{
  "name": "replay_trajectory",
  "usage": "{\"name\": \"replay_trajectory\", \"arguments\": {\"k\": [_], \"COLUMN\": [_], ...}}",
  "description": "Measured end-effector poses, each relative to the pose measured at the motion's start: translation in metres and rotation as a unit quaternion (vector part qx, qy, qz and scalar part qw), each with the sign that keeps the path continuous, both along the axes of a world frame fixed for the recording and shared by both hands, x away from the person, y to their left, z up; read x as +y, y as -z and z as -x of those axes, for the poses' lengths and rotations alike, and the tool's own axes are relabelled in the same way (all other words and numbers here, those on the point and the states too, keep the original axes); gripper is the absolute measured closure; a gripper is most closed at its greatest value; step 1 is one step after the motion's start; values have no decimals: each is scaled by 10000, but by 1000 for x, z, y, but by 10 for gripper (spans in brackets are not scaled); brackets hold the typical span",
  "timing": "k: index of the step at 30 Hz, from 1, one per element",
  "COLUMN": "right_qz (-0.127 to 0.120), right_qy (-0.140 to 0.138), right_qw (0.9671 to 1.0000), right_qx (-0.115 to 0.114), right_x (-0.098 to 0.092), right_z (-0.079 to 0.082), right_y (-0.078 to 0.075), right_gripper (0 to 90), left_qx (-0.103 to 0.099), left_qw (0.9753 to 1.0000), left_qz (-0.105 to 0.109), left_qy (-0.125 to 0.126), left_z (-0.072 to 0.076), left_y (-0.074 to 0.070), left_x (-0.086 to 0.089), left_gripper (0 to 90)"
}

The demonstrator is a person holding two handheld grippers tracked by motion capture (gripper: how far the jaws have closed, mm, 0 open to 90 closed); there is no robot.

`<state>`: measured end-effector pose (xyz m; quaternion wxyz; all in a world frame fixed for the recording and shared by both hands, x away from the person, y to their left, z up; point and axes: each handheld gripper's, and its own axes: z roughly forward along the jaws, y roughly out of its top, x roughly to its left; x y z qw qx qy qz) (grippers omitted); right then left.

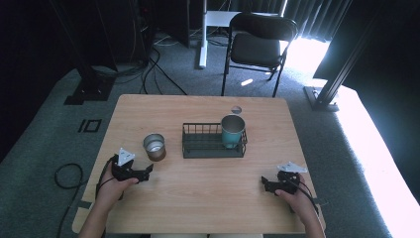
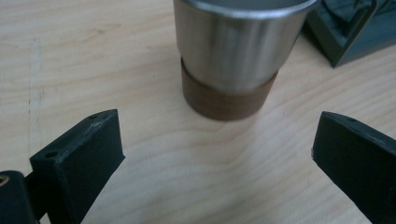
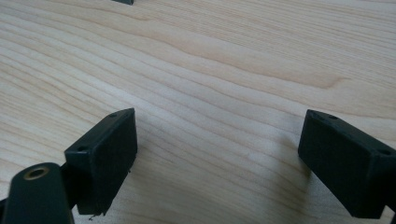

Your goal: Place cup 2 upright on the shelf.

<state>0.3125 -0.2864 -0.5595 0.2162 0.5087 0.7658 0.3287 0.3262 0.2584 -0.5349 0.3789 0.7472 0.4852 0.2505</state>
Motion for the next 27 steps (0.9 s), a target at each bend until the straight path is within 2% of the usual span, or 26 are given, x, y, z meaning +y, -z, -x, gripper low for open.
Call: {"name": "replay_trajectory", "arguments": {"k": [6, 18, 27], "right_qz": [-2, 0, 0], "right_qy": [3, 0, 1], "right_qw": [10000, 10000, 10000], "right_qx": [2, -1, -3], "right_x": [0, 0, 0], "right_z": [0, 0, 0], "right_y": [0, 0, 0], "right_gripper": [114, 114, 114], "left_qx": [-62, -230, -263], "left_qw": [10000, 9996, 9996], "left_qz": [-10, 130, 103], "left_qy": [51, 119, 90], "left_z": [-9, -22, -32], "left_y": [-4, -6, -5], "left_x": [-5, -18, -21], "left_gripper": [25, 25, 25]}}
